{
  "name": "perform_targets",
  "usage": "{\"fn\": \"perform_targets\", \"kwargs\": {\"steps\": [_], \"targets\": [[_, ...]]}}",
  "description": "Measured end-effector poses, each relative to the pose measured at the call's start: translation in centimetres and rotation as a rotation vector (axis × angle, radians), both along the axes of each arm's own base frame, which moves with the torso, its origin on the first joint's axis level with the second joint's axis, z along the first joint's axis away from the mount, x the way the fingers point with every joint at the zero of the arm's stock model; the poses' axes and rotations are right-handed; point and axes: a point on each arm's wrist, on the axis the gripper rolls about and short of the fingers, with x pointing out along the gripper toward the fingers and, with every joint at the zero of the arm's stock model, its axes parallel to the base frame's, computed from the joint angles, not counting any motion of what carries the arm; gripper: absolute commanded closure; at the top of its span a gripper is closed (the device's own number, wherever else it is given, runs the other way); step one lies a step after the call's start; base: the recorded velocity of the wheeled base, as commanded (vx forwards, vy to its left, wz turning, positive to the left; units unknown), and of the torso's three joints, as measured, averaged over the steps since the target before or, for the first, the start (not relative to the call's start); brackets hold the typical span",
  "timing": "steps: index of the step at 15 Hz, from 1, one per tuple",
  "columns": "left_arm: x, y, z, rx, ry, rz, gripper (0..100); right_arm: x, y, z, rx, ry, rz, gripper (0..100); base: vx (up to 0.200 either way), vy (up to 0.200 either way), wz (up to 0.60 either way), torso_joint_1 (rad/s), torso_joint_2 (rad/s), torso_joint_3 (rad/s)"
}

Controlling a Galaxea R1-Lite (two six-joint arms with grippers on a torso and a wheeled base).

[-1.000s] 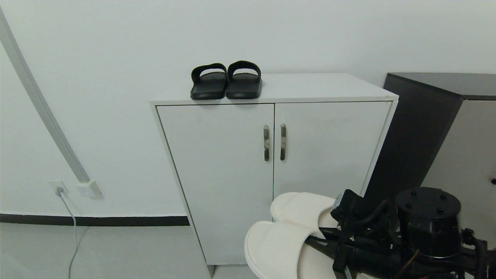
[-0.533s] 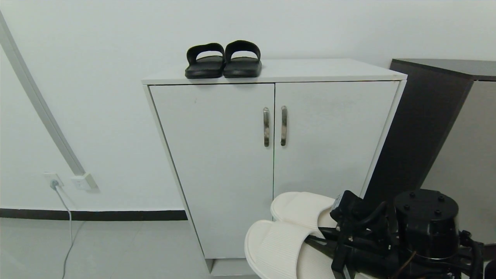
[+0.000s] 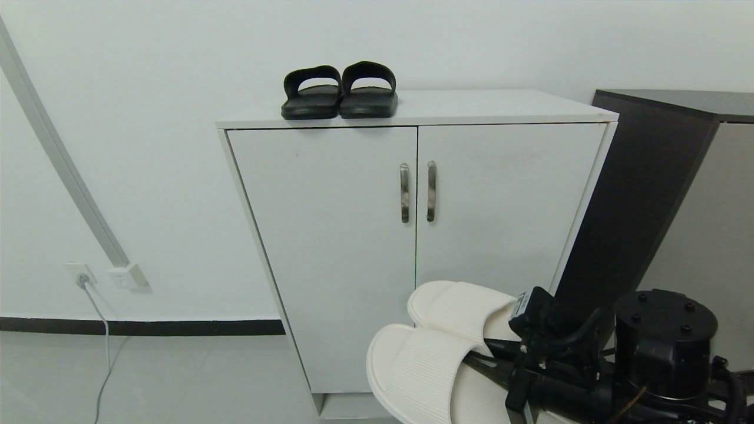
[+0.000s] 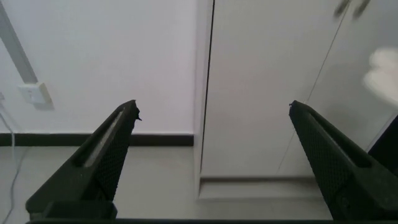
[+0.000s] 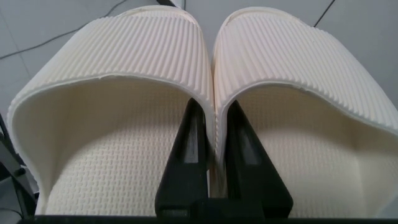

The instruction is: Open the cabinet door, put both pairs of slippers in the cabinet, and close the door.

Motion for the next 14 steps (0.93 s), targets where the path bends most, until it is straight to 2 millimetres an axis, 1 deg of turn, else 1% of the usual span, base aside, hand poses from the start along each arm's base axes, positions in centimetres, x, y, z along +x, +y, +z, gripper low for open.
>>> {"fn": "perform_targets", "kwargs": {"steps": [1, 3, 5, 7, 9, 12, 14], "targets": [[-0.1, 0.0, 1.7, -0.031, -0.029, -0.002, 0, 0.0, 0.0, 0.0, 0.002, -0.001, 0.0, 100, 0.0, 0.0, 0.0, 0.0, 0.0, 0.0], [0.5, -0.1, 4.8, -0.07, -0.027, -0.044, 0, -0.1, 0.1, -0.2, -0.005, 0.006, 0.005, 100, 0.0, 0.0, 0.0, -0.013, 0.05, 0.057], [2.1, -0.5, 7.1, -0.096, 0.022, -0.205, 0, -0.2, 0.1, -0.6, -0.015, 0.018, 0.008, 100, 0.0, 0.0, 0.0, -0.015, 0.1, 0.093], [4.1, -0.8, 8.6, -0.11, 0.064, -0.376, 0, -0.3, 0.0, -0.8, -0.017, 0.031, 0.007, 100, 0.0, 0.0, 0.0, 0.0, 0.0, 0.0], [5.8, -1.1, 9.7, -0.112, 0.109, -0.485, 0, -0.3, 0.0, -1.0, -0.022, 0.036, 0.006, 100, 0.0, 0.0, 0.0, 0.0, 0.0, 0.0], [8.1, -1.5, 11.5, -0.113, 0.142, -0.549, 0, -0.4, 0.1, -0.9, -0.02, 0.033, 0.014, 100, 0.0, 0.0, 0.0, 0.0, 0.0, 0.0], [9.8, -1.8, 13.5, -0.11, 0.136, -0.576, 0, -0.5, 0.1, -0.8, -0.018, 0.031, 0.014, 100, 0.0, 0.0, 0.0, 0.0, 0.0, 0.0]]}}
